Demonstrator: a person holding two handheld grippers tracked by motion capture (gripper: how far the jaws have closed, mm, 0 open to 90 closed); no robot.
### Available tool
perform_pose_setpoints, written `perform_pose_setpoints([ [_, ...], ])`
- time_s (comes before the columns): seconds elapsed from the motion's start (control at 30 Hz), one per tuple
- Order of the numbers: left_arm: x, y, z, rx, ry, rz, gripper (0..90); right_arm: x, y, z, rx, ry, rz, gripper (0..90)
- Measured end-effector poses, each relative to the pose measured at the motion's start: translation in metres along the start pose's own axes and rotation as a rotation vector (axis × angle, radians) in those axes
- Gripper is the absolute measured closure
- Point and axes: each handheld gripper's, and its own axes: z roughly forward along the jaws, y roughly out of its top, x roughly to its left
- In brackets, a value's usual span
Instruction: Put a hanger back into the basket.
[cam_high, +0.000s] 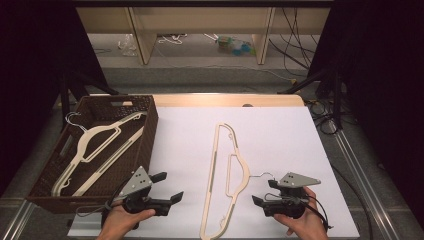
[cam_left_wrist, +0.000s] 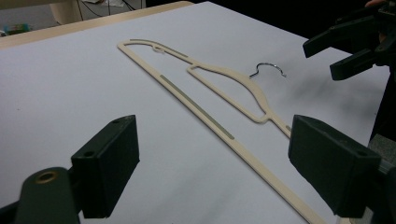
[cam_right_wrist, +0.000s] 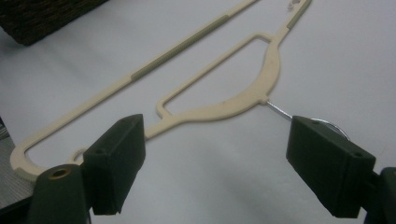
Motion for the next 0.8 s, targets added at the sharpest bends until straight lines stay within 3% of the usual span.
perform_pose_setpoints([
  [0.07,-0.001,-0.001,0.000,-0.009,-0.006,-0.001,16.6,0.003,0.001,0.004,0.002,-0.008,0.023,20.1],
  [0.13,-0.001,-0.001,-0.001,-0.009,0.005,0.001,16.6,0.005,0.004,0.009,0.020,-0.020,0.014,19.5],
  [0.3,-0.001,-0.003,-0.003,-0.008,-0.005,0.009,16.6,0.011,0.012,0.021,0.069,-0.053,0.042,17.8],
  [0.33,0.000,-0.003,-0.003,-0.007,-0.007,0.023,16.6,0.010,0.013,0.025,0.069,-0.050,0.019,17.9],
  [0.37,-0.001,-0.003,-0.003,-0.007,-0.005,0.011,16.6,0.012,0.015,0.028,0.074,-0.059,0.032,18.2],
  [0.4,0.000,-0.002,-0.003,-0.006,-0.006,0.029,16.5,0.013,0.018,0.031,0.093,-0.068,0.038,18.0],
  [0.43,0.000,-0.002,-0.002,-0.005,-0.010,0.027,16.6,0.013,0.019,0.036,0.099,-0.079,0.018,17.9],
  [0.47,-0.002,-0.003,-0.002,-0.004,-0.010,0.005,16.5,0.014,0.021,0.040,0.117,-0.084,0.038,17.9],
  [0.53,-0.001,-0.003,-0.001,-0.002,-0.017,0.024,16.6,0.015,0.024,0.048,0.141,-0.088,0.052,18.0],
  [0.57,-0.002,-0.003,-0.001,-0.001,-0.017,0.026,16.5,0.013,0.026,0.054,0.128,-0.105,0.030,18.6],
  [0.63,-0.001,-0.003,-0.001,0.002,-0.018,0.030,16.5,0.013,0.030,0.059,0.158,-0.122,0.055,19.8],
  [0.67,-0.001,-0.004,-0.001,0.003,-0.019,0.032,16.6,0.011,0.032,0.064,0.151,-0.137,0.038,20.0],
  [0.8,0.000,-0.005,0.000,0.009,-0.027,0.042,16.6,0.010,0.040,0.072,0.184,-0.153,0.042,21.1],
])
